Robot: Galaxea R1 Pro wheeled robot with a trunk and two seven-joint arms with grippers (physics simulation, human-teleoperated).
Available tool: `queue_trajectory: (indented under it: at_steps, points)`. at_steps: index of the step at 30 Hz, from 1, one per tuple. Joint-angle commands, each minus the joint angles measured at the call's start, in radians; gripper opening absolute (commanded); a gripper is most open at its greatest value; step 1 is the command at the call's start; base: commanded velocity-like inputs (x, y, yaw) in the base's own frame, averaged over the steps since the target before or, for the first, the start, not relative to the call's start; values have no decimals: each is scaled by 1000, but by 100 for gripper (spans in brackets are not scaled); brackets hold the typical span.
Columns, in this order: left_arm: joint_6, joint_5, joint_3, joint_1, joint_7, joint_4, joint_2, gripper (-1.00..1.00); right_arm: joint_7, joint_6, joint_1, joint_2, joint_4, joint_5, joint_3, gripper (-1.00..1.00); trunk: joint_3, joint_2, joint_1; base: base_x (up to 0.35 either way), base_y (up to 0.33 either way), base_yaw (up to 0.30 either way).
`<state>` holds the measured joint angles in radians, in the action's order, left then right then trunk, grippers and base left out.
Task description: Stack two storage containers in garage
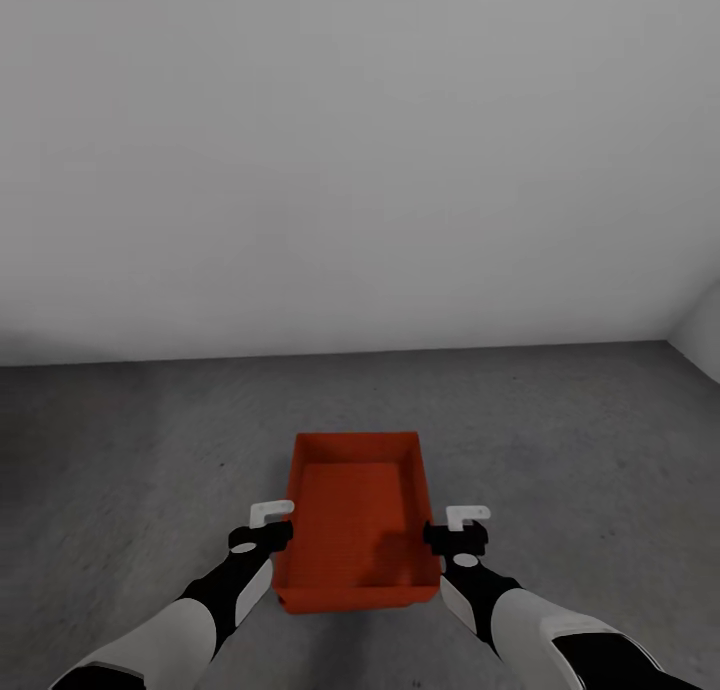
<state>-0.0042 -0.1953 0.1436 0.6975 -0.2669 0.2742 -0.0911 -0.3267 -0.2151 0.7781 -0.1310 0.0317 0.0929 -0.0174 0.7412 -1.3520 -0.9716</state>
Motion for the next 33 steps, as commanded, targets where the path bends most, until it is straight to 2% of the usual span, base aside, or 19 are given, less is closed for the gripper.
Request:
queue_trajectory:
  at_steps: [1, 33]
  points:
    - [0, -10, 9, 0, -6, 0, 1, 100, -7, 0, 1, 0, -1, 9, -1, 100, -3, 7, 4, 0, 0, 0]
    - [0, -10, 9, 0, -6, 1, -1, 100, 5, -1, 1, 8, -1, 7, -1, 100, -103, 231, 127, 0, 0, 0]
